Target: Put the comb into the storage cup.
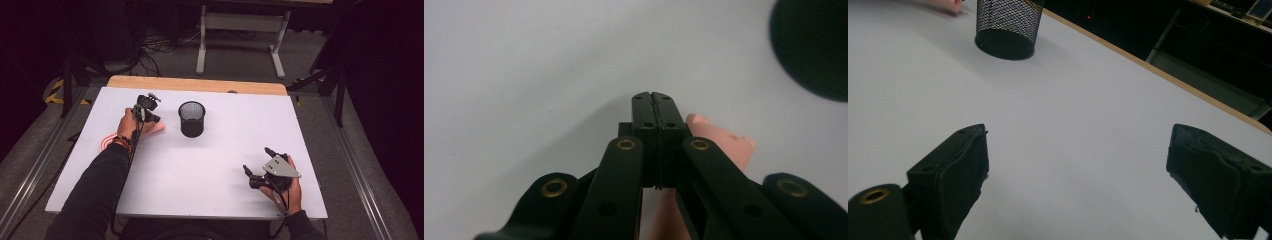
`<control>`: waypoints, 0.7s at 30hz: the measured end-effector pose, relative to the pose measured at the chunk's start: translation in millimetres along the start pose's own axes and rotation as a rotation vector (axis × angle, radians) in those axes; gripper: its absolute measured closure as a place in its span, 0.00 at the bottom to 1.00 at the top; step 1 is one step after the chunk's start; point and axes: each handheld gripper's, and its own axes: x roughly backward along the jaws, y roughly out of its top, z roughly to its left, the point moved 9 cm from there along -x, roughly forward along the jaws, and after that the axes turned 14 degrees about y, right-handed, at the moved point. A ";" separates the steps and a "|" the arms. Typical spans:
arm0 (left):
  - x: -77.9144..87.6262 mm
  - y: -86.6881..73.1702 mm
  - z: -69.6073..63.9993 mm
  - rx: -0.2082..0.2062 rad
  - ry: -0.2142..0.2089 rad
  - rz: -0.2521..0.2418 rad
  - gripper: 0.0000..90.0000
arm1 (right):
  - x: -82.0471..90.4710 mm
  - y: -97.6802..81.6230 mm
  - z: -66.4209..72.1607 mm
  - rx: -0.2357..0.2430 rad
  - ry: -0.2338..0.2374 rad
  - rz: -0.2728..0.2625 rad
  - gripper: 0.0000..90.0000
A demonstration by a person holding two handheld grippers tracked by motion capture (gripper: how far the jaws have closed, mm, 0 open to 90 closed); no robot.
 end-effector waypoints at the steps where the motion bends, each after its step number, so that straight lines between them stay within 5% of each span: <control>1: 1.4 -0.6 -2.2 -0.007 -0.005 -0.001 1.00 | 0.1 0.1 0.2 0.000 0.001 -0.001 0.12; 11: 8.7 -18.1 -21.3 -0.074 -0.054 -0.006 1.00 | -0.2 -0.5 0.4 -0.001 0.004 0.004 0.12; 16: 21.2 -36.8 -36.6 -0.092 -0.126 -0.023 1.00 | -0.2 0.8 1.7 0.000 0.022 -0.013 0.10; 21: 27.8 -52.0 -46.8 -0.116 -0.145 -0.040 1.00 | 0.3 0.8 1.0 0.002 0.014 -0.011 0.11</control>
